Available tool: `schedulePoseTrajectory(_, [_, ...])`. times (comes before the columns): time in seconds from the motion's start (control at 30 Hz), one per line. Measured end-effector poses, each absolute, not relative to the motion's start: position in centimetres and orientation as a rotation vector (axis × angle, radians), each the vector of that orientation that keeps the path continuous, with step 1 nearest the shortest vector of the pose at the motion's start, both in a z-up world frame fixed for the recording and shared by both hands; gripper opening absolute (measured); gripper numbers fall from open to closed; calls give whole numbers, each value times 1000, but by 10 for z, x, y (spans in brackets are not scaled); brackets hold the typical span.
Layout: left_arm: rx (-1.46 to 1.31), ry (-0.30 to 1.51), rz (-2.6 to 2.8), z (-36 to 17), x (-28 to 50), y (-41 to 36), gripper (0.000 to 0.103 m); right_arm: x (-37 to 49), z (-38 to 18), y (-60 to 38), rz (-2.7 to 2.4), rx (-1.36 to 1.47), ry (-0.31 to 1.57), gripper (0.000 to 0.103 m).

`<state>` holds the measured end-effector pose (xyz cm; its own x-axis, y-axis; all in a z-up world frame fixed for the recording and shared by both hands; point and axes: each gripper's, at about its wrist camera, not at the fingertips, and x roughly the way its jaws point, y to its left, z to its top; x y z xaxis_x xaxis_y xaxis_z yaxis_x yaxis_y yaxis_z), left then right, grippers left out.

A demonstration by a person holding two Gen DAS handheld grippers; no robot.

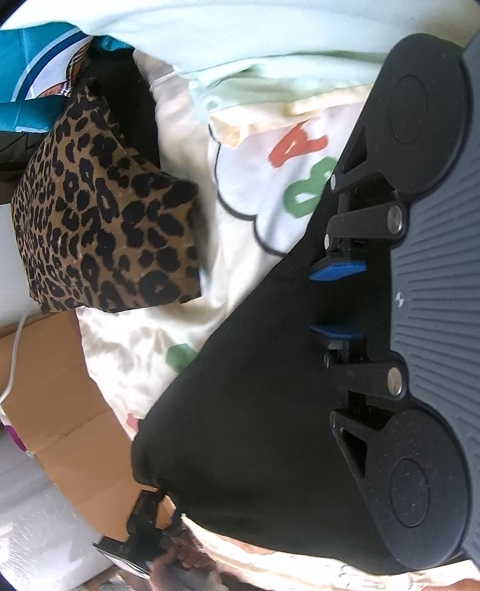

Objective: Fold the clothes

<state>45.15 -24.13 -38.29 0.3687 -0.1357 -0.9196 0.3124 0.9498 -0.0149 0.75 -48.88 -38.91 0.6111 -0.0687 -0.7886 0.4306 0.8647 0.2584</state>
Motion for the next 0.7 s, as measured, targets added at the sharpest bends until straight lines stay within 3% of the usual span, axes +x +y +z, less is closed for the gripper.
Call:
schedulePoseTrajectory(0.3, [343, 1108, -397, -323, 407, -237, 61, 0, -373, -477, -320, 416, 846, 34])
schedulePoseTrajectory(0.4, [372, 1092, -474, -307, 371, -230, 49, -3, -369, -474, -297, 429, 819, 34])
schedulePoseTrajectory(0.47, [402, 1093, -524, -303, 343, -227, 35, -3, -370, -473, -295, 439, 820, 34])
schedulePoseTrajectory(0.7, [438, 1130, -591, -322, 276, -217, 33, -5, -371, -471, -295, 471, 815, 34])
